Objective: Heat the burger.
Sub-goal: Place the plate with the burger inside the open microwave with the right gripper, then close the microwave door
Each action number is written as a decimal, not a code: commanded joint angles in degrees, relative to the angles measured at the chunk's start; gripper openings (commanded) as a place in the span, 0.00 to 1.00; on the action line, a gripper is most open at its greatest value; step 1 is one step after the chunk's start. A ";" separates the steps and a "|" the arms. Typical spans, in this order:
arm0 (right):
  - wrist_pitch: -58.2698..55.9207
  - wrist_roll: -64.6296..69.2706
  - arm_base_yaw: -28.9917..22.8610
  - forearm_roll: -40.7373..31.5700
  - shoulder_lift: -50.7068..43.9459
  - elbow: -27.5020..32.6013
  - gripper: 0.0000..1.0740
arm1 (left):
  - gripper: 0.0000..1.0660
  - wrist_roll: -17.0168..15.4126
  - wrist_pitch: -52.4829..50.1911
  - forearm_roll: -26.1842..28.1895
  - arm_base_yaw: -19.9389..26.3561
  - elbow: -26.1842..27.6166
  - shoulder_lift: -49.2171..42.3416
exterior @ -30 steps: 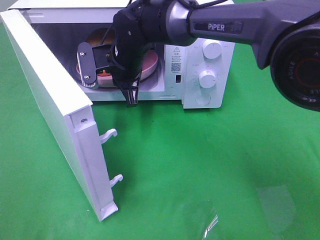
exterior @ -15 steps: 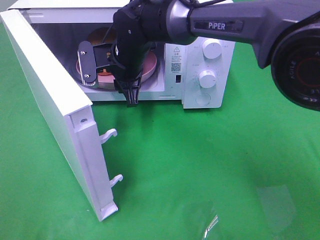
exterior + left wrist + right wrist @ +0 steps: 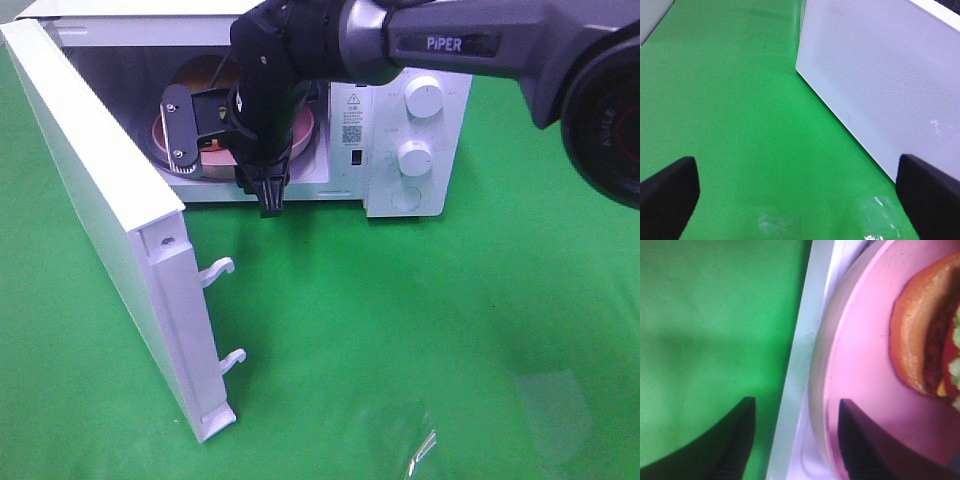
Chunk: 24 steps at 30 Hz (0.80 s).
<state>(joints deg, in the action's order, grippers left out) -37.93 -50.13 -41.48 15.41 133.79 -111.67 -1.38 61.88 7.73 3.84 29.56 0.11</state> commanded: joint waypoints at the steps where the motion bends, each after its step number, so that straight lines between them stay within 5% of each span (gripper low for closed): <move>1: 3.21 0.52 0.06 1.43 -3.55 3.84 0.60 | 0.95 0.17 -0.86 -0.23 0.17 -0.06 -0.06; 24: 11.69 2.29 0.06 1.03 -18.33 27.39 0.66 | 0.95 0.17 -0.86 -0.23 0.17 -0.06 -0.06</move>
<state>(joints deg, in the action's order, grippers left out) -26.81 -48.64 -41.48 16.67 116.43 -84.86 -1.38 61.88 7.73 3.84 29.56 0.11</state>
